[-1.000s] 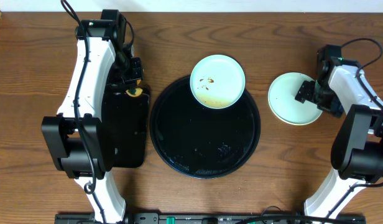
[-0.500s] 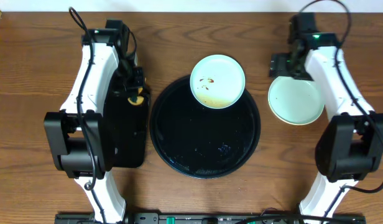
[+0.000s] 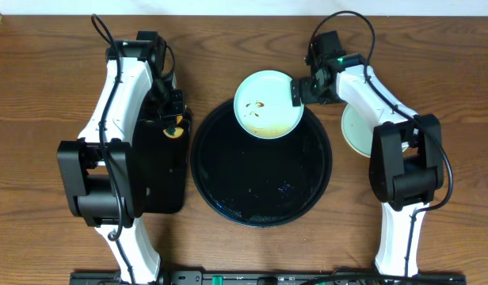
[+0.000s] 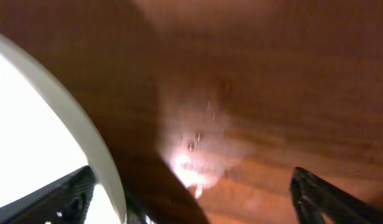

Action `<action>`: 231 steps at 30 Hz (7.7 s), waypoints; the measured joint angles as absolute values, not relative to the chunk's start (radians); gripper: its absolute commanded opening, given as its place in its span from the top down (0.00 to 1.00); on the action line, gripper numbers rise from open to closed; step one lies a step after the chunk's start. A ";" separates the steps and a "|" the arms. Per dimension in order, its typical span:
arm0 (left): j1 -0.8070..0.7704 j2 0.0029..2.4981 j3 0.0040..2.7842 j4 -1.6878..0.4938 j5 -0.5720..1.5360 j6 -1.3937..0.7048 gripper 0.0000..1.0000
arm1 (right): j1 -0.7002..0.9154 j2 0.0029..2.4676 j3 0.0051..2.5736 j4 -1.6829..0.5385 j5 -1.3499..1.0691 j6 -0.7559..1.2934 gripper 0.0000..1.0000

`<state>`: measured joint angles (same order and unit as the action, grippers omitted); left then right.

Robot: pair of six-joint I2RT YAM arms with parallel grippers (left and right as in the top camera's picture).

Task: Clean dirty plates on tray and stack at the side
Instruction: 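Grip the other pale blue plate's rim with the right gripper, pull it to tray center, then carry the sponge with the left gripper onto the second pale blue plate, then scrub the second plate's sauce stain with the left-held sponge, then keep scrubbing the plate surface while the right gripper holds the rim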

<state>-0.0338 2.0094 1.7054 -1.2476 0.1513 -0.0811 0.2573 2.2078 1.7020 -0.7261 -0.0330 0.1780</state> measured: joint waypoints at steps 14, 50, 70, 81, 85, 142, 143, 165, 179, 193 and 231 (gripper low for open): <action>-0.034 2.010 1.705 -1.248 0.151 -0.081 0.92 | 0.269 2.208 1.702 -0.685 -0.083 0.203 0.96; -0.367 2.031 1.612 -0.863 0.680 -0.054 0.93 | 0.394 2.207 1.705 -0.972 -0.085 0.196 0.99; -0.321 2.249 1.608 -0.819 0.953 -0.134 0.93 | 0.393 2.207 1.705 -0.992 -0.085 0.178 0.99; -0.379 2.277 1.608 -0.817 0.911 -0.234 0.93 | 0.392 2.207 1.705 -1.010 -0.085 0.178 0.99; -0.361 2.300 1.608 -0.841 0.877 -0.261 0.93 | 0.391 2.208 1.705 -1.015 -0.080 0.177 0.99; -0.298 2.221 1.674 -1.020 0.097 -0.227 0.92 | 0.444 2.206 1.710 -0.815 -0.322 0.197 0.35; -0.298 2.221 1.674 -1.022 0.098 -0.227 0.92 | 0.451 2.206 1.710 -0.806 -0.326 0.214 0.34; -0.300 2.223 1.668 -1.082 0.107 -0.205 0.91 | 0.530 2.206 1.661 -0.800 -0.131 0.464 0.99; -0.305 2.215 1.664 -1.113 0.292 -0.159 0.72 | 0.530 2.207 1.659 -0.791 -0.150 0.482 0.99; -0.319 2.094 1.666 -0.985 0.571 -0.126 0.73 | 0.530 2.208 1.658 -0.800 -0.186 0.482 0.99; -0.316 2.155 1.545 -0.934 0.562 -0.122 0.44 | 0.505 2.208 1.656 -0.835 -0.226 0.482 0.99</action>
